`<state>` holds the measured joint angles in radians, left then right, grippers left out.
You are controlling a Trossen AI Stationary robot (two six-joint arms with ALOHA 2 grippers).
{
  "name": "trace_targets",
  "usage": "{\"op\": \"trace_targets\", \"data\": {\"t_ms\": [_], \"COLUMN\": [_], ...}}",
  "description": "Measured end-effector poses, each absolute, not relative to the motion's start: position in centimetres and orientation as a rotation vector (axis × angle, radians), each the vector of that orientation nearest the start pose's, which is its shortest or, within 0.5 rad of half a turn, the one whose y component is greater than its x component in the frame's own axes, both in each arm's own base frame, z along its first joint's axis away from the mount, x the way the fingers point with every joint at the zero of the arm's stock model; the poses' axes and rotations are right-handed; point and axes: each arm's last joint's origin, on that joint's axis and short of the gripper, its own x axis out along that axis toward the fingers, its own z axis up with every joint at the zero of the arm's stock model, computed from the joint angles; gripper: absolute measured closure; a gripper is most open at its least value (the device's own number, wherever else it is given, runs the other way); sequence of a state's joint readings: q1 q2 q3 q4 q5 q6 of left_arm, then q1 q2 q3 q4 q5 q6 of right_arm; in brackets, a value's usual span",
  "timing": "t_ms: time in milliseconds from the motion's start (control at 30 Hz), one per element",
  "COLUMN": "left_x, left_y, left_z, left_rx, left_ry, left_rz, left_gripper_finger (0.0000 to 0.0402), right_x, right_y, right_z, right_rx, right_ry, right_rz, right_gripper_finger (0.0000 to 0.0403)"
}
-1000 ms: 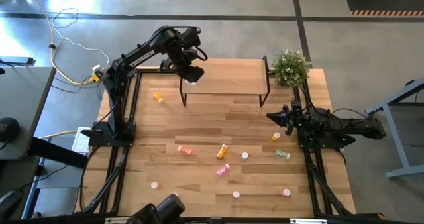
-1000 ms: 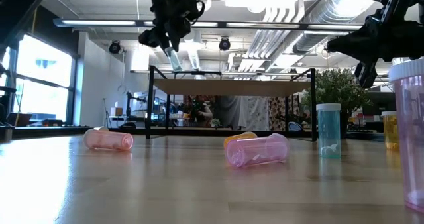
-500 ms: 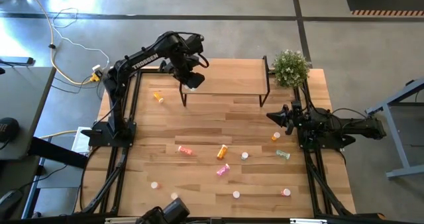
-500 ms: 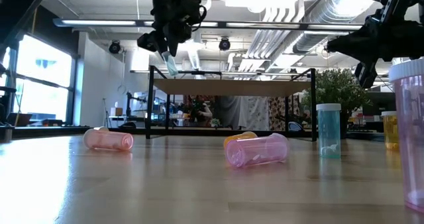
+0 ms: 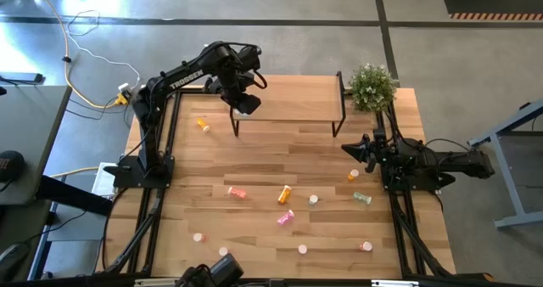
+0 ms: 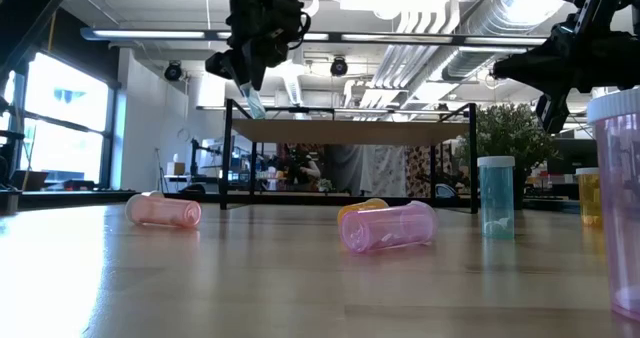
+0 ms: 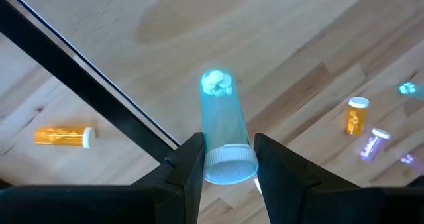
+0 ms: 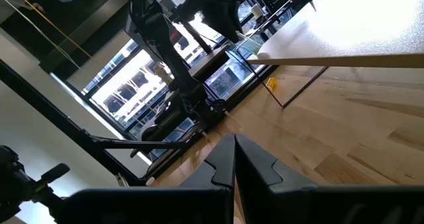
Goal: Pick and place medicine bottles onto shelf by color
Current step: Put the left blue pill bottle on the shelf
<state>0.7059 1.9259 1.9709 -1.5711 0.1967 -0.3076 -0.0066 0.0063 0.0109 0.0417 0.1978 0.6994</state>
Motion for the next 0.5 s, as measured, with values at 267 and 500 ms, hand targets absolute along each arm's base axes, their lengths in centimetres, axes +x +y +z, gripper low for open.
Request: {"op": "trace_targets", "data": {"t_ms": [267,500], "left_x": [27.57,27.29], "left_y": [22.88,23.28], "left_z": [32.57,32.45], "left_rx": [-0.919,-0.934], "left_ry": [1.337,1.334], "left_rz": [0.628,0.642], "left_gripper_finger": [0.0291,0.0271], "right_x": [9.67,9.67], "right_y": [-0.63,-0.63], "right_z": [17.07,17.07], "right_rx": [0.701,0.701], "right_ry": [-0.116,-0.115], "right_rz": [-0.179,-0.18], "right_gripper_finger": [0.0403,0.0403]}}
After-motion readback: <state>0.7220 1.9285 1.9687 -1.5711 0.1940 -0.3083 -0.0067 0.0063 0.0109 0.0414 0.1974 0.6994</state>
